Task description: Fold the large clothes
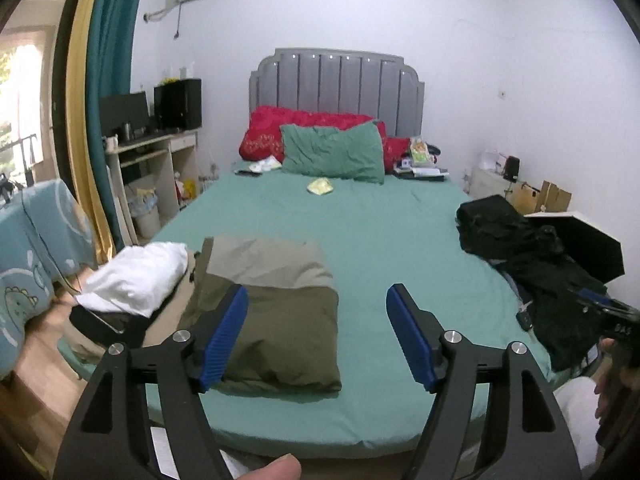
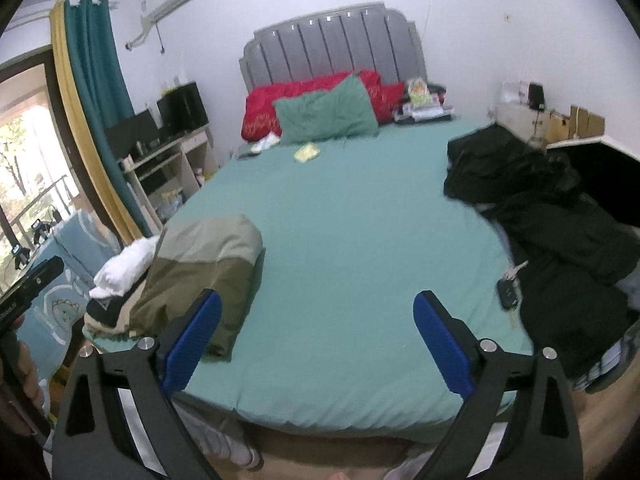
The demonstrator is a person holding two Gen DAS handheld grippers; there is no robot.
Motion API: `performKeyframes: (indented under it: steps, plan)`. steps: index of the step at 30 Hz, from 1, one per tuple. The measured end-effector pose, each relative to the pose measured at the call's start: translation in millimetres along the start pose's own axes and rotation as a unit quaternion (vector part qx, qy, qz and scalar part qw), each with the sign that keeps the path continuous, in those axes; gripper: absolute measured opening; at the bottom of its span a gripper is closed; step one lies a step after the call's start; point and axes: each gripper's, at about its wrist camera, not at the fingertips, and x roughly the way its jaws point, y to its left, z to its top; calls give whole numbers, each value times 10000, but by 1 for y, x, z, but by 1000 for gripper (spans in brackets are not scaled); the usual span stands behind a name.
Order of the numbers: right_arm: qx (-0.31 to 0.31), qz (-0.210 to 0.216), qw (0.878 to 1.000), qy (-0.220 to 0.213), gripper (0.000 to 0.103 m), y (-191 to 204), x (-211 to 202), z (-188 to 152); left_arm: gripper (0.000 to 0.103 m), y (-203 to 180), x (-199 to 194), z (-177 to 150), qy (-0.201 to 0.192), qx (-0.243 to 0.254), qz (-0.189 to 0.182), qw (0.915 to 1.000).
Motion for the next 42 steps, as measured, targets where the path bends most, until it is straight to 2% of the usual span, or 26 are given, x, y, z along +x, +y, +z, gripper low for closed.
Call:
performKeyframes:
  steps: [6,12,23,25,32,42]
  plan:
    - [-192,-121,9985,-488,97,0,-40,19,79,-7,-30,16,-333,48,-17,9994]
    - [-276,-160,9959,-850,98,7,-67,30,80,-8,-45,24,-442,85,-25,9990]
    - [-625,-93,9897,-1287,99,36,-83,35,80,8,-56,27,-645,-73,7,9979]
    - [-670,-95,9881,-1381,102,42,-83,34,80,9,-58,27,-771,-71,-11,9970]
    - [-800,-63,9868,-1403,102,50,-71,31,80,14,-50,29,-802,-105,119,9967]
    - [-835,-74,9883,-1274,102,56,-58,27,80,19,-36,27,-738,-146,91,9971]
